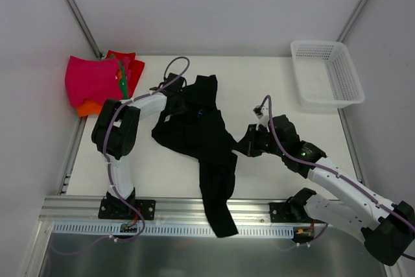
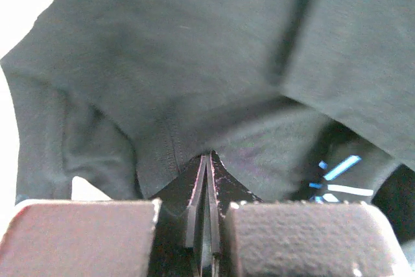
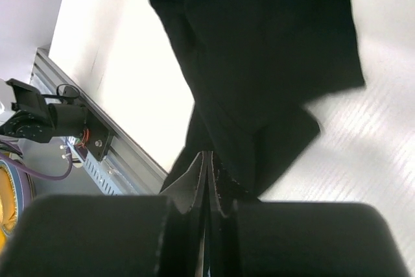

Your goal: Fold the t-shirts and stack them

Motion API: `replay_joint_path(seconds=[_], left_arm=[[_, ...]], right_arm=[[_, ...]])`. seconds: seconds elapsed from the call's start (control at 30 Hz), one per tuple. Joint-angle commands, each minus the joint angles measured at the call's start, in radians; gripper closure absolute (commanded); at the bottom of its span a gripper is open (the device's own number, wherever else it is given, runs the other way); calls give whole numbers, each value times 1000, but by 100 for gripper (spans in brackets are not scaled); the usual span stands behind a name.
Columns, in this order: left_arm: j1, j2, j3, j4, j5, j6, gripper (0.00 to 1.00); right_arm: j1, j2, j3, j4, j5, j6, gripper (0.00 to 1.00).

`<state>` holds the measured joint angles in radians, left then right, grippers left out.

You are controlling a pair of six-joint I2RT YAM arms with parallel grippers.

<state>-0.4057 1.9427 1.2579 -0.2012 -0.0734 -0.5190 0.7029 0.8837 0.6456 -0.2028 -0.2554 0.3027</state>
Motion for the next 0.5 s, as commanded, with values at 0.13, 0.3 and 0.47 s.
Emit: replay_joint_path(seconds=[0.13,0.3,0.47], left_arm=[[155,-119,-107,-116,-97,-174,100],[192,-175,-144,-116,-100,-216,100],[199,-165,-130,-115,-45,-197,100]], right_arm=[[6,53,6,-44,71,70,99],[6,205,-21,49,58,107,95],[7,411,-11,206,-53,128,75]])
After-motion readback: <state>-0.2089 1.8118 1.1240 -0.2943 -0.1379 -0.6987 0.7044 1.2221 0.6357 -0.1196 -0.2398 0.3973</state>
